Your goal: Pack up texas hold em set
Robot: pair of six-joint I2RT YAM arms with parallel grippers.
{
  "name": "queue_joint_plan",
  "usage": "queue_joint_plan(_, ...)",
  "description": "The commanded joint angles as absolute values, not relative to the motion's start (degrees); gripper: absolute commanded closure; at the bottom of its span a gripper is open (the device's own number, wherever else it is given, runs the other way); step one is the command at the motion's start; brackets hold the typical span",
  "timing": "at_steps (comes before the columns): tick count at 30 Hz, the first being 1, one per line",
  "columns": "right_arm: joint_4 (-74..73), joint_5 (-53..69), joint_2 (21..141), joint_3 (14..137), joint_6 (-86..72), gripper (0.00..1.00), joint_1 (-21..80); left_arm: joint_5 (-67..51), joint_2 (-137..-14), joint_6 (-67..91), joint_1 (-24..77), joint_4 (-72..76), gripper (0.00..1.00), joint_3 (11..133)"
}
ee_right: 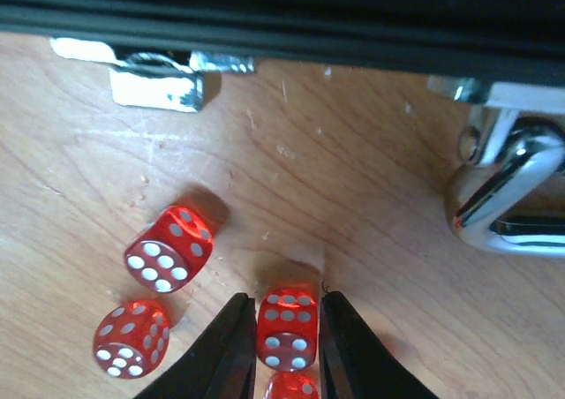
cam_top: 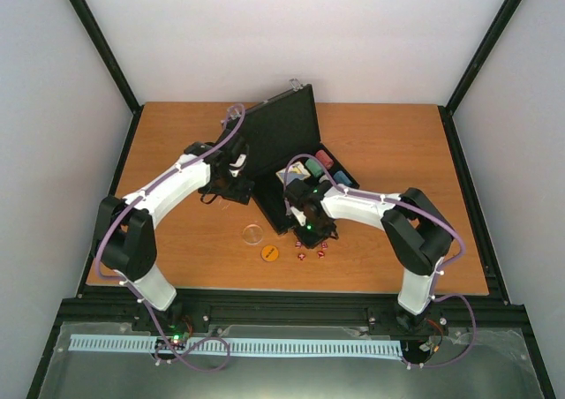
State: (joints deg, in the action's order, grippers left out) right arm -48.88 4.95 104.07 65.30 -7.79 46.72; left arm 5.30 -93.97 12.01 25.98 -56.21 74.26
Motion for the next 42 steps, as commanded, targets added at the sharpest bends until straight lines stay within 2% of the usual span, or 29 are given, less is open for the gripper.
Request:
queue_joint_plan(1, -53.02, 4.17, 103.92, 69.98, -6.5, 0.8, 47.37, 5.18, -94.15, 10.89, 25.75, -56.09, 0.0, 76.64)
queue_joint_plan(10, -61.74, 2.17, 105.4, 86.2, -5.09, 0.79, 45.45, 4.91, -94.75, 10.94, 25.75, -55.42, 0.0, 76.28)
queue_joint_plan(12, -62.66, 2.87, 106.5, 87.33, -4.53, 0.72, 45.1, 5.02, -94.61, 10.75, 25.75, -55.4, 0.0, 76.45)
queue_joint_plan(14, -62.85, 3.73, 106.35, 86.27, -4.09, 0.61, 45.13, 5.25, -94.42, 10.63, 25.77, -55.35, 0.0, 76.4)
queue_joint_plan(17, -62.55, 5.54, 105.03, 82.76, -3.92, 0.53, 45.09, 5.07, -94.16, 10.93, 25.73, -55.01, 0.0, 75.8)
queue_joint_plan(26, -60.78, 7.85, 104.99, 75.69, -4.59, 0.52, 45.09, 4.53, -94.23, 10.91, 25.75, -54.37, 0.0, 73.65)
queue_joint_plan(34, -57.94, 7.9, 106.76, 72.08, -5.3, 0.45, 45.09, 4.18, -94.0, 10.9, 25.75, -54.33, 0.0, 73.98)
queue_joint_plan(42, -55.35, 7.88, 108.9, 70.16, -5.14, 0.45, 45.09, 4.4, -93.31, 10.96, 25.75, -54.51, 0.0, 73.75)
